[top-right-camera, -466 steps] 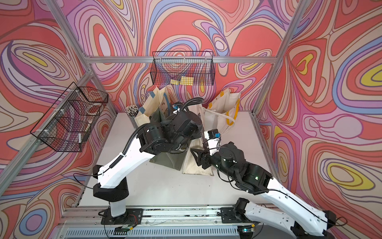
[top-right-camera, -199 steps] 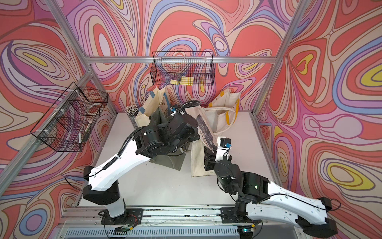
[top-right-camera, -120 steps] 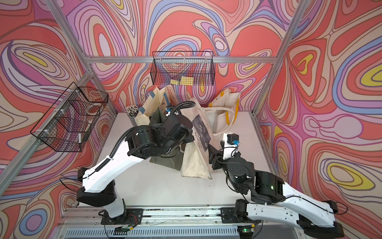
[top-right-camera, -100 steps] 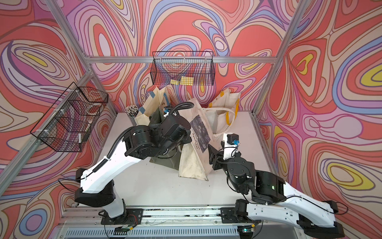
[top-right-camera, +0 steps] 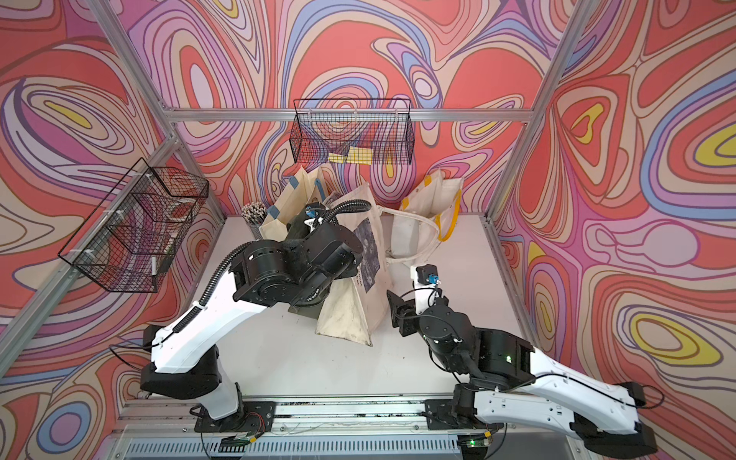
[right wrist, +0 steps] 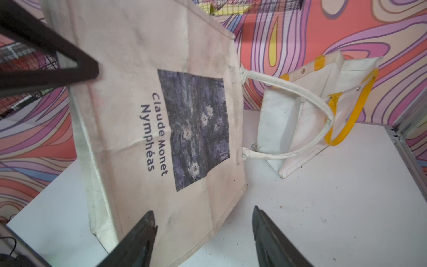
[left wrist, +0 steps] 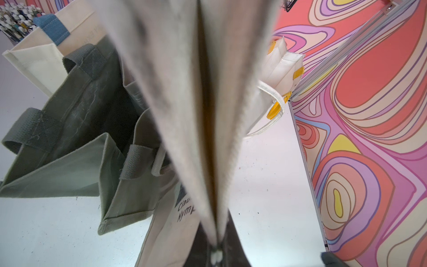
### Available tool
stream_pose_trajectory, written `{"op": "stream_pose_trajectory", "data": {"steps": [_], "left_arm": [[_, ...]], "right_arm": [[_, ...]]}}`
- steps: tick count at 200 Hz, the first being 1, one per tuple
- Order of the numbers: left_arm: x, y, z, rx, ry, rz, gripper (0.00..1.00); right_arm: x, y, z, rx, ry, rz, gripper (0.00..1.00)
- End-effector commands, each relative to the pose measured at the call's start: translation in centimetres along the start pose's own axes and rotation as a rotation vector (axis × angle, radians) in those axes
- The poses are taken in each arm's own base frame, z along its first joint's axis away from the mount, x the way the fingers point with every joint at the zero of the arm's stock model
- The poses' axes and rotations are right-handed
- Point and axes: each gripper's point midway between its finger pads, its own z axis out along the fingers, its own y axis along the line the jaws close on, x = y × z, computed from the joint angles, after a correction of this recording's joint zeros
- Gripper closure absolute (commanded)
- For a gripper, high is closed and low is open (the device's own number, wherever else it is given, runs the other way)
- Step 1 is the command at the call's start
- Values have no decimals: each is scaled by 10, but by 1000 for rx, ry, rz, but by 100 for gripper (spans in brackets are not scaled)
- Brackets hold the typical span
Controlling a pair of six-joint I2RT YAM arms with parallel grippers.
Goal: Put away the canvas bag
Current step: Press the canvas bag.
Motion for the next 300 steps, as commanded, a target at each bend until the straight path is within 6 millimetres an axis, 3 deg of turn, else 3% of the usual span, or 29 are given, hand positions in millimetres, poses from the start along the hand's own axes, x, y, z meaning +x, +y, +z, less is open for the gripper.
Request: {"op": "stream_pose_trajectory", "data": {"steps": [1,38,68,128,163,217,250,274,300], "left_arm": [[-26,-2,-14,35,-82,-56,100],[-28,-18,-12,90,-84,-54,100],[-22,-29,-6,117,-65,-42,100],[-21,-32,-4,123,-62,-28,100],[-20,-38,-5,154,-52,-24,100],[-20,-41,-8,176,-42,-5,100],[-13,-44,-5,191,-23,18,100],[-7,-41,-1,191,-12,25,100],[-3,-36,1,185,-16,23,84]], "right_arm": [[17,29,14,-114,22,-20,29],[9,64,22,-252,-37,-17,30],[5,75,28,-275,-56,-26,31],[-18,65,18,-262,-149,56,34],[-1,54,33,-135,-62,11,37],[8,31,39,-4,-73,12,64],[0,32,38,-13,-111,-1,100],[-5,36,37,-34,-132,-17,100],[-9,41,35,-64,-146,-29,100]]}}
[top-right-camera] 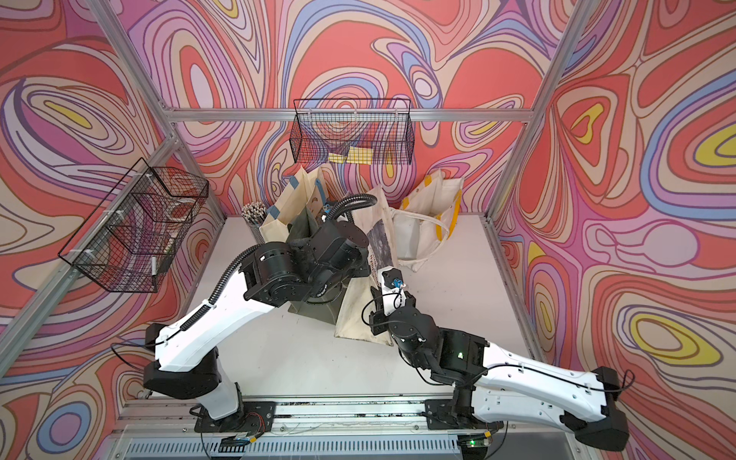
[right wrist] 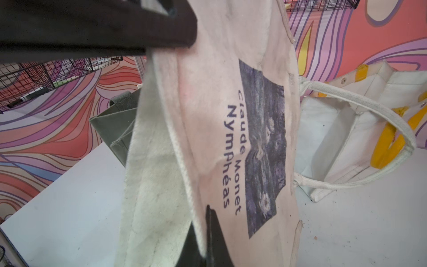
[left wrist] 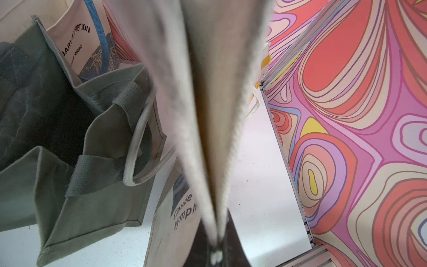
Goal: Put away the canvas bag
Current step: Press the canvas bag.
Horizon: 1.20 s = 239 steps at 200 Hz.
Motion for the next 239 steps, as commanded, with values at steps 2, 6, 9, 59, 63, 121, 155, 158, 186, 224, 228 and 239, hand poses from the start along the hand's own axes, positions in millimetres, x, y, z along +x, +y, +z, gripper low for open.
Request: {"op": "stream_pose_trajectory", "data": {"steps": [2,6,9,59,63,121,155,158,186,224,228,239], "left_arm": [[-14,-1,-13,41,-52,-32,82],[-13,-1,-13,41,-52,-34,78],[-13,-1,-13,43,-52,-35,75],[-5,2,-7,49,-37,-43,53],[-4,2,-6,51,-34,-44,52],[21,8,7,59,48,-31,44],[35,7,10,81,97,-38,42],[36,7,10,82,101,-39,42],[44,12,13,76,112,-44,44],[43,13,13,88,106,-74,55],[43,14,14,86,108,-77,58],[41,14,15,86,108,-94,69]], "right_arm": [[-19,3,-4,-27,-68,19,100],[-20,4,-5,-34,-71,18,100],[-21,5,-5,-37,-74,17,100],[-29,1,-13,-51,-107,32,100],[-29,1,-13,-51,-108,31,100],[-29,4,-13,-65,-97,-6,100],[-27,10,-8,-72,-87,-33,100],[-28,10,-8,-73,-88,-34,100],[-30,13,-10,-93,-102,-49,100],[-34,15,-14,-121,-129,-57,100],[-34,16,-14,-127,-129,-58,100],[-33,19,-13,-139,-122,-63,100]]}}
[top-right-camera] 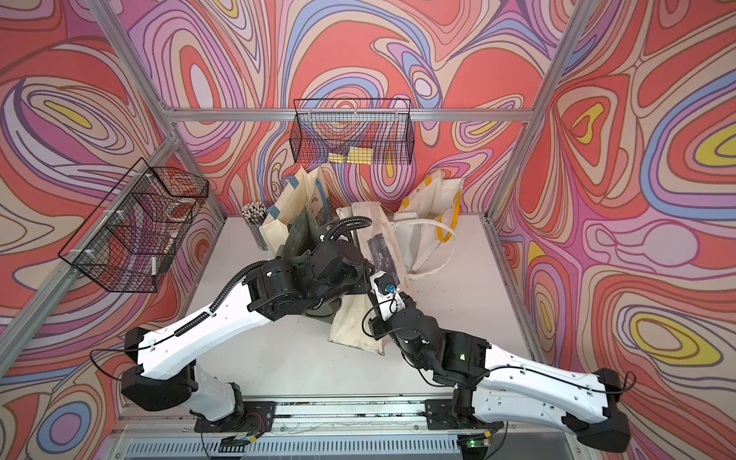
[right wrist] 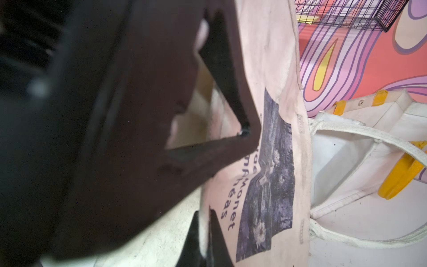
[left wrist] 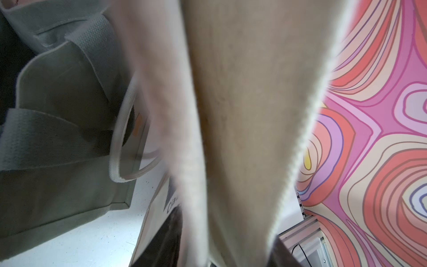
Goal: Put away the canvas bag
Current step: Press the canvas bag.
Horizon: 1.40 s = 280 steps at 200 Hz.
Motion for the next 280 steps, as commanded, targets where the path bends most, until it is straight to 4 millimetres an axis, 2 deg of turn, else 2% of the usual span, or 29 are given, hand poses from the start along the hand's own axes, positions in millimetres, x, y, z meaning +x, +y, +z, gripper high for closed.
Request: {"op": "stream_pose_trajectory", "data": {"steps": [1,13,25,32,57,72,99,129,158,182,230,280], "left_arm": [[-5,3,-3,10,-7,-52,71],[-7,3,-3,16,-8,-73,88],[-11,2,-3,25,-15,-93,100],[-13,2,-3,25,-21,-105,100],[-24,-2,-9,41,-58,-144,100],[-33,-8,-12,56,-84,-165,100],[-49,-10,-18,34,-132,-185,100],[-59,-16,-17,23,-160,-196,100],[-62,-16,-13,-3,-175,-214,100],[-64,-20,-10,5,-181,-230,100],[-71,-25,-11,12,-201,-243,100],[-71,-33,-10,42,-190,-259,100]], "right_arm": [[-34,4,-8,-45,-117,55,100],[-31,6,-7,-53,-107,54,100],[-28,6,-5,-50,-99,59,100],[-27,7,-5,-51,-91,59,100],[-20,4,-3,-27,-58,85,75],[-14,-1,-2,4,-36,115,67],[-9,-12,-3,62,-19,180,59],[-9,-18,-5,127,-15,219,53],[-30,-17,-16,160,-95,219,48],[-40,-16,-19,169,-142,242,45],[-43,-10,-14,232,-222,236,37],[-30,-15,-11,351,-261,248,34]]}}
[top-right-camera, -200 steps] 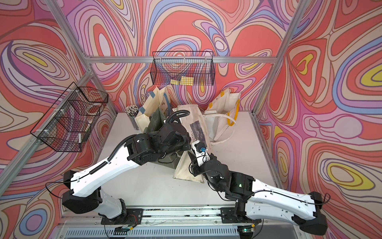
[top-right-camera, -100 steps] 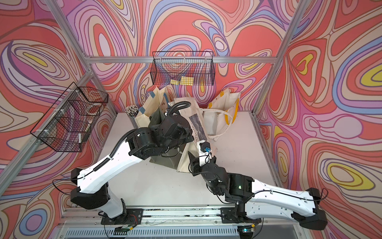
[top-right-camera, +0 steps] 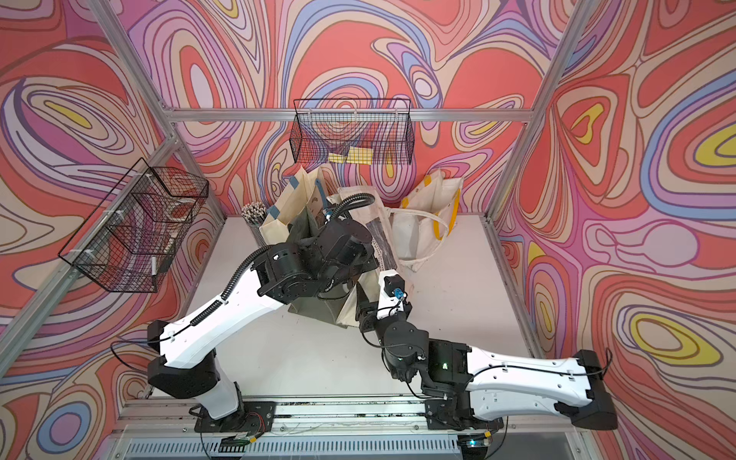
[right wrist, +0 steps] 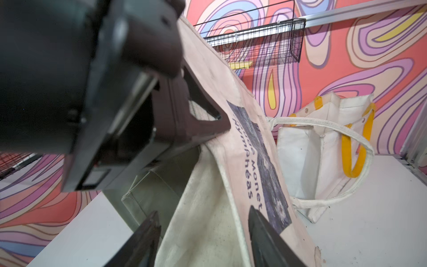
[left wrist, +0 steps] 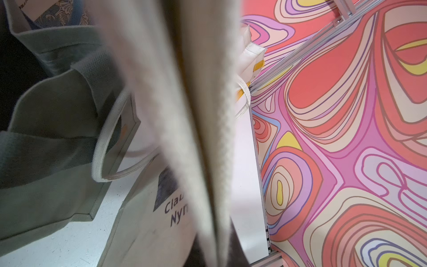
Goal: Put away the canvas bag
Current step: Press the canvas bag.
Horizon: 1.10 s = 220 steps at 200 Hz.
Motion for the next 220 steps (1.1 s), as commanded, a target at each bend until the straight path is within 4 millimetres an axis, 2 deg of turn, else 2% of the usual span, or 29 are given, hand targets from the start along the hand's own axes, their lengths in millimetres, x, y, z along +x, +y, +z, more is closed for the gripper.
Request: {"op": "stream_pose_trajectory", "data": {"steps": [1,65,119,170,199,211,220], "left_arm": [[-26,-15,-12,53,-89,-67,100],[-22,-17,-10,55,-74,-65,100],[-20,-20,-11,67,-68,-68,100],[-25,-20,-17,71,-84,-57,100],[-28,-19,-19,67,-98,-47,100],[-28,-18,-19,65,-101,-41,100],[-28,-18,-19,62,-101,-38,100]], "right_arm": [[1,-11,-1,80,-52,26,34],[-5,5,6,72,-111,-2,29],[5,2,11,183,-112,-32,28],[21,-23,5,267,-63,-45,45],[28,-52,-8,315,7,7,67],[29,-58,-11,304,35,-10,73],[30,-55,-12,263,62,-32,77]]}}
